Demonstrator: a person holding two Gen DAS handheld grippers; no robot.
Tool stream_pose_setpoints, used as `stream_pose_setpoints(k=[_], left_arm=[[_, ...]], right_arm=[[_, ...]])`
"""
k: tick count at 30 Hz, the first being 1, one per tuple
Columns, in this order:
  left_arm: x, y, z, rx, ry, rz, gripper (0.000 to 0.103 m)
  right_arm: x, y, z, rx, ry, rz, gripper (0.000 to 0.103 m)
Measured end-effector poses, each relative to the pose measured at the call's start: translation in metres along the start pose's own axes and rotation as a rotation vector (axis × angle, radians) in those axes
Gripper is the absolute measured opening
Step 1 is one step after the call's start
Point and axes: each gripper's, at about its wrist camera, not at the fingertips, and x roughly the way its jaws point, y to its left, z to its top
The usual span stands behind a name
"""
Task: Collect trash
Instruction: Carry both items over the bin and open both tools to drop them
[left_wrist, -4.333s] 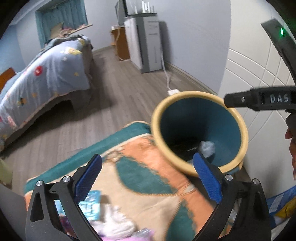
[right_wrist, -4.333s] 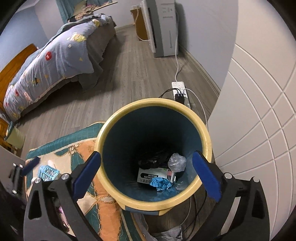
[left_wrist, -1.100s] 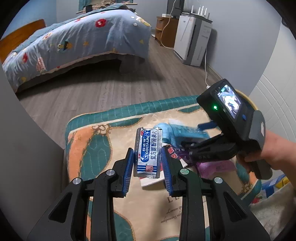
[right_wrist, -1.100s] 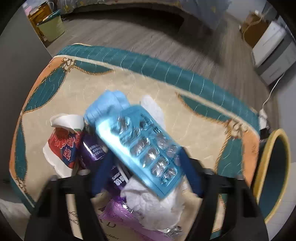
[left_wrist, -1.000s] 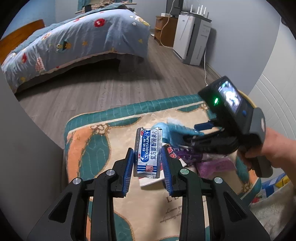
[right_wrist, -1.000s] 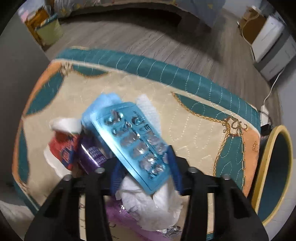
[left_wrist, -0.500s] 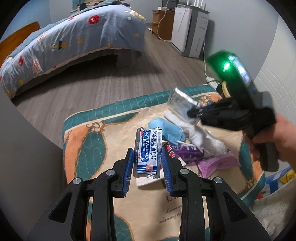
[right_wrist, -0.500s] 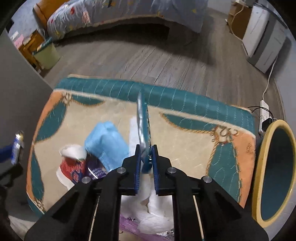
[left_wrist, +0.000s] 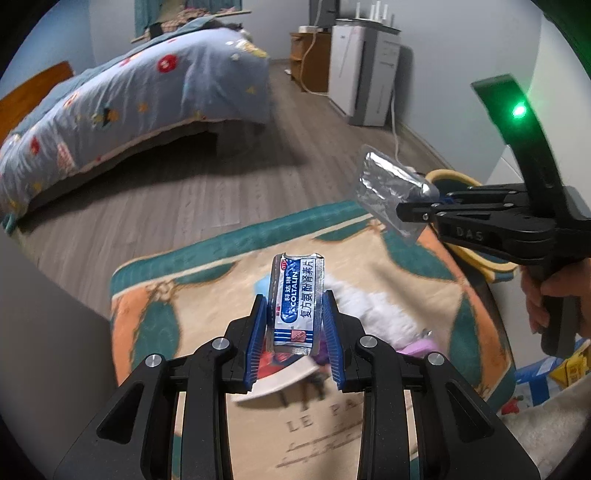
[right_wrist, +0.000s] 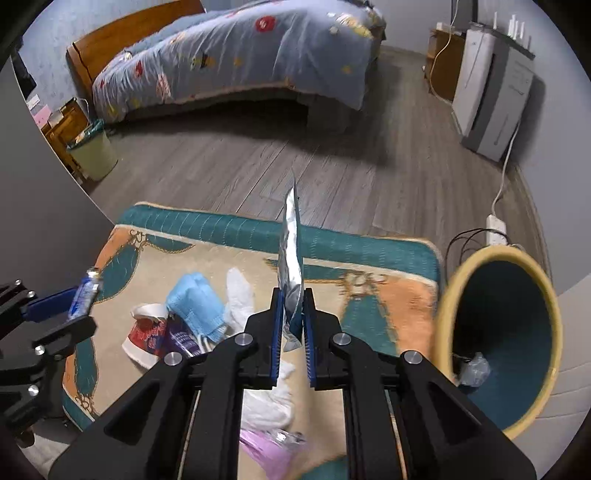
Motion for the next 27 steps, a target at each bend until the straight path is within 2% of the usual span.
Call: stream_pose_setpoints(k=[12,22,27], left_arm=[[0.016,-0.075,0.033,0.075,-0.028,-0.042,0.032],[0.04,-0.13,0.045,0.152,-0.01,-0.076,0.032],[0.046,-0.153,0.045,0.181,-0.01,-0.115,0.032]], right_arm=[[-0.055,-0.077,-0.027,-0.002,-0.069,-0.059,0.01],[-0.072,-0.15,-0.042,0.127,-0.071,-0.1,0.01],[-0.075,-0.19,-0.053,0.215,-0.059,-0.157,0.01]])
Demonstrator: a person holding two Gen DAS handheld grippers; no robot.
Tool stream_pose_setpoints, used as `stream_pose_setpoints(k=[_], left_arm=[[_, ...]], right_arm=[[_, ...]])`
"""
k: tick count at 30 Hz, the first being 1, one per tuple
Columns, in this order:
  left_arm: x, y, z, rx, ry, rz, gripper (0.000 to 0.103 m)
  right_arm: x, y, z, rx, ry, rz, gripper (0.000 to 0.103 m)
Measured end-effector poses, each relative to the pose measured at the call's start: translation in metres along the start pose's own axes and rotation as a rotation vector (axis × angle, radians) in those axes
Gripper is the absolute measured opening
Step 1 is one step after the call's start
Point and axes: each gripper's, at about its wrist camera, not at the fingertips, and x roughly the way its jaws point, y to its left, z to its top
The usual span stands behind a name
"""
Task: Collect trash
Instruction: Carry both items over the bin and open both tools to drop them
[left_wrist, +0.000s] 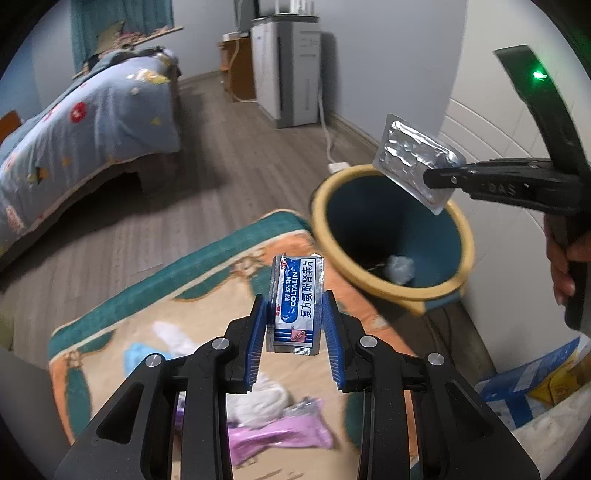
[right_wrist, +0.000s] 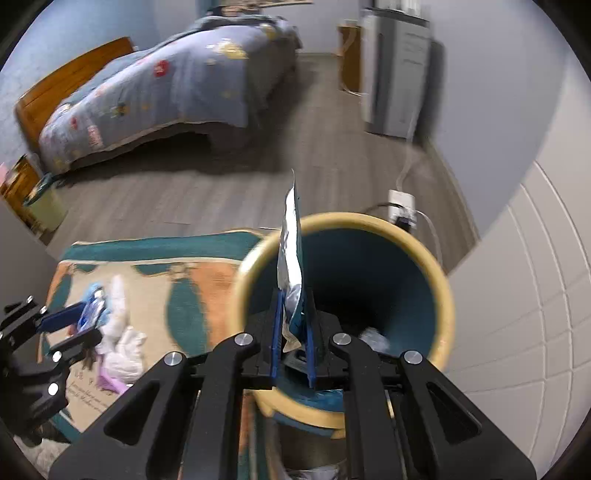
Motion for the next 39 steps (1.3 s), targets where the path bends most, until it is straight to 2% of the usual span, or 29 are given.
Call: stream_pose_setpoints(k=[6,13,20,28,35,38,39], left_arm=[[0.015,-0.033,0.001,0.037,0.012,-0.059,0.032],[0.035,-0.076,0.003,0.121,0.021,-0.094,0.032],[0.061,-0.102,0.011,0.141,0.048,-0.137,0.032],[0.097,-0.105,0.026,0.16,0.097,-0.082,0.032],[0.112,-0.103,0.051,0.173,0.076,-0.037,0.033],[0.113,-0.101,0.058,0.171,0.051,-0.021,0.038],[0.113,-0.1,0.06,0.171,0.041,-0.015,0.048]], right_arm=[[0.007,-0.044,-0.006,0.124,0.027,-0.003,0.01],[0.036,-0.067,-0.024,0.187,0.129,-0.033,0.01],[0.04,-0.082,-0.03,0.263,0.133,-0.014,0.01],[0.047,-0.086,-0.031,0.282,0.141,0.0,0.01],[0.056,-0.095,-0.034,0.319,0.151,0.004,0.01],[0.058,-0.098,-0.035,0.331,0.145,0.012,0.01],[0.059,-0.099,-0.035,0.333,0.141,0.017,0.01]])
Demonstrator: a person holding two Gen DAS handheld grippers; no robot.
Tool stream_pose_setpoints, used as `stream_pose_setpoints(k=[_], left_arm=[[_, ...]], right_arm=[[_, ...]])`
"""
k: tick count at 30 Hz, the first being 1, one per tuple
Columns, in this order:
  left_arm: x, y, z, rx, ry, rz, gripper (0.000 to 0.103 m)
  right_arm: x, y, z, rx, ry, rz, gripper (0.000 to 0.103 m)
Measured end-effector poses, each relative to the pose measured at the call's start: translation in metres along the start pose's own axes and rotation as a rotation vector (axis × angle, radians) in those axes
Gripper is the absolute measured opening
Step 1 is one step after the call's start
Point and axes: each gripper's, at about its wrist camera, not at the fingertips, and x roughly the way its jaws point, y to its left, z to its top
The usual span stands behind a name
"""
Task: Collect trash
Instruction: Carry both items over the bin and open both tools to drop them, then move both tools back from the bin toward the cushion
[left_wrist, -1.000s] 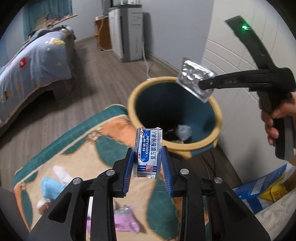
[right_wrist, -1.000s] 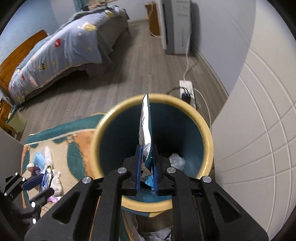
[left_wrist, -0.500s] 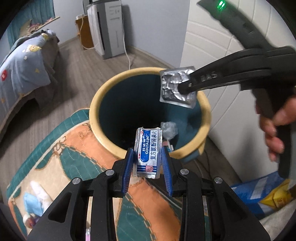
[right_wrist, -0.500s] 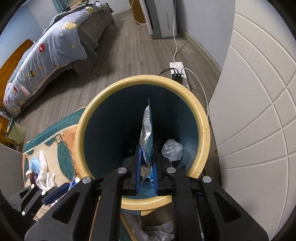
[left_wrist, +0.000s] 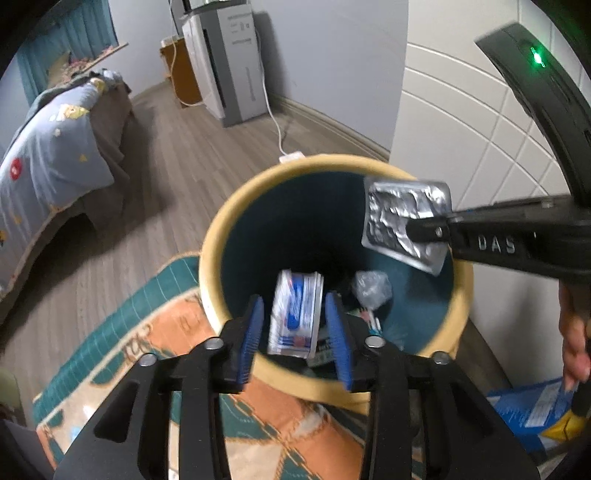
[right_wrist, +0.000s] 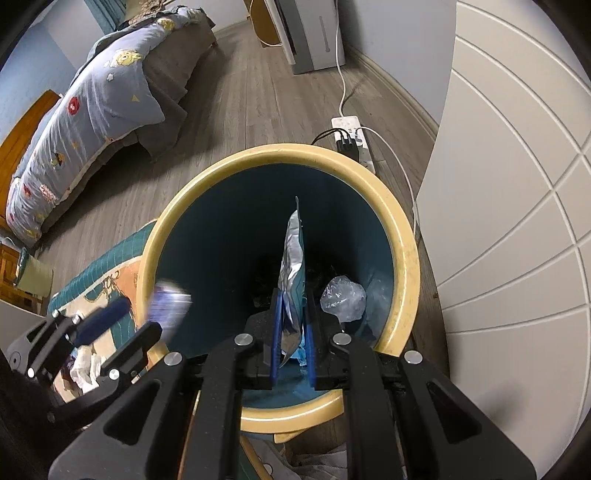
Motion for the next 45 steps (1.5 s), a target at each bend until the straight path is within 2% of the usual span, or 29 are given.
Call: stream_pose_setpoints(k=[1,4,6,9,13,15,16,17,19,21,23,26,32,34,39,45], left_arm=[[0.0,0.001,0.001,0.0,-0.006,0.008,0.06],[0.0,0.007,0.0,-0.01,-0.025,0.034,0.074],[0.001,0.013,-0.003,-0.043,-0.028,0.041,0.083],[0.003,0.021,-0.01,-0.078,-0.027,0.043,0.089],[0.002,0.027,-0.018,-0.06,-0.026,0.062,0.091],[0.001,0.027,-0.02,-0.046,-0.031,0.072,0.091],[0.0,0.029,-0.02,-0.04,-0.036,0.078,0.092],[0.0,0.03,-0.02,-0.043,-0.037,0.079,0.093],[0.0,0.035,-0.021,-0.063,-0.038,0.08,0.095],[-0.001,0.038,-0.023,-0.078,-0.038,0.083,0.096],[-0.002,0.04,-0.024,-0.083,-0.035,0.088,0.096],[-0.005,0.042,-0.029,-0.088,-0.028,0.101,0.096],[-0.032,0.053,-0.039,-0.116,-0.038,0.111,0.096],[-0.045,0.057,-0.043,-0.118,-0.044,0.124,0.097],[-0.085,0.072,-0.054,-0.12,-0.062,0.171,0.097],[-0.135,0.101,-0.069,-0.182,-0.085,0.211,0.098]], right_arm=[[0.001,0.0,0.0,0.001,-0.005,0.006,0.01],[0.004,0.0,0.001,0.001,-0.005,0.007,0.01],[0.009,0.002,0.001,0.002,0.005,0.003,0.01],[0.015,0.006,0.002,0.01,0.009,0.007,0.01],[0.012,0.011,0.009,0.034,-0.049,0.064,0.01],[0.007,0.013,0.013,0.06,-0.087,0.101,0.014],[0.004,0.014,0.015,0.073,-0.108,0.104,0.025],[0.0,0.014,0.016,0.079,-0.123,0.098,0.043],[-0.001,0.016,0.017,0.081,-0.139,0.072,0.057],[0.0,0.016,0.017,0.07,-0.13,0.049,0.06],[0.001,0.014,0.015,0.072,-0.119,0.035,0.07],[-0.002,0.011,0.013,0.078,-0.113,0.023,0.079],[-0.016,0.025,0.008,0.017,-0.118,-0.006,0.094],[-0.022,0.034,0.007,-0.025,-0.119,-0.021,0.097],[-0.039,0.054,0.003,-0.122,-0.141,-0.076,0.097],[-0.059,0.067,0.0,-0.169,-0.165,-0.101,0.097]])
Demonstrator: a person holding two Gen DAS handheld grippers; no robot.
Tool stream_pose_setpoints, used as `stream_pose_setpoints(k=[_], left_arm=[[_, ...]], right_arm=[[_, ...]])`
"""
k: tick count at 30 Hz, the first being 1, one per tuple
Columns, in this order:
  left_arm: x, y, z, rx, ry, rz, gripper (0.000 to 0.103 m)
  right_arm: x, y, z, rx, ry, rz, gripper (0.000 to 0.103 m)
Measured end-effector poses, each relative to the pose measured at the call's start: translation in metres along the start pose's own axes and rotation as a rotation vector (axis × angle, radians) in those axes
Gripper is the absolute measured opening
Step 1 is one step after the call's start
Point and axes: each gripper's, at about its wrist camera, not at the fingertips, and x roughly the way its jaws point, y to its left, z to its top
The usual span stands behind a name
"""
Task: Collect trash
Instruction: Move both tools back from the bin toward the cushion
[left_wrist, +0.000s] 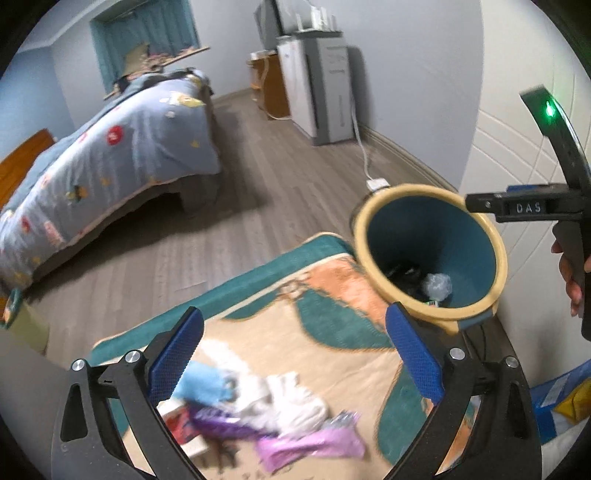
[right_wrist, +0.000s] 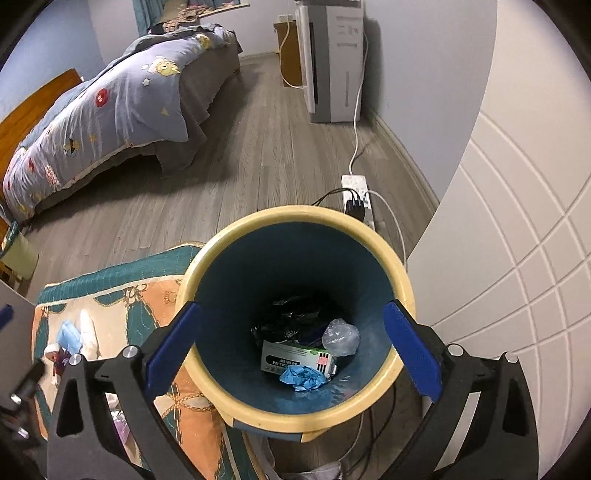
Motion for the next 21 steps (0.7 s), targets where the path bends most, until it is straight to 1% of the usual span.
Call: stream_pose_setpoints(k=[3,4,6,7,10,12,15,17,21], left_arm=[[-0.022,0.019,-0.005,-0.031,-0.015,0.029,0.098],[-0.03,0.026,-0.008,-0.059,-0.016,0.042,0.098],[-0.039,0.035,-0.012,-0.096,-0.005,0.05,0.098],[-0.044,0.04,-0.016,-0.118,0.005,0.07,0.098],[-0.057,0.043,-0.027,-0.12,0.004,0.141,0.098],[-0.065,0.045,-0.034,-0.112,0.001,0.164,0.098],[-0.07,0.055,-0.043,-0.136,0.013,0.17,0.098],[-0.073,0.064,-0.051,-0.166,0.01,0.18,0.098],[-0.075,0.082,-0.063,-0.203,0.016,0.169,0.098]], right_arm=[[-0.011,0.006,0.002,-0.015,-0.017,-0.01,0.097],[-0.014,0.008,0.003,-0.021,-0.023,-0.014,0.097],[-0.024,0.013,0.003,-0.034,-0.04,-0.022,0.097],[-0.027,0.015,0.004,-0.038,-0.045,-0.022,0.097],[-0.038,0.025,0.002,-0.052,-0.059,-0.007,0.097],[-0.043,0.033,0.001,-0.066,-0.06,0.002,0.097],[-0.051,0.047,-0.002,-0.087,-0.047,-0.011,0.097],[-0.057,0.06,-0.006,-0.09,-0.029,0.0,0.097],[-0.067,0.086,-0.016,-0.105,-0.002,0.026,0.097]])
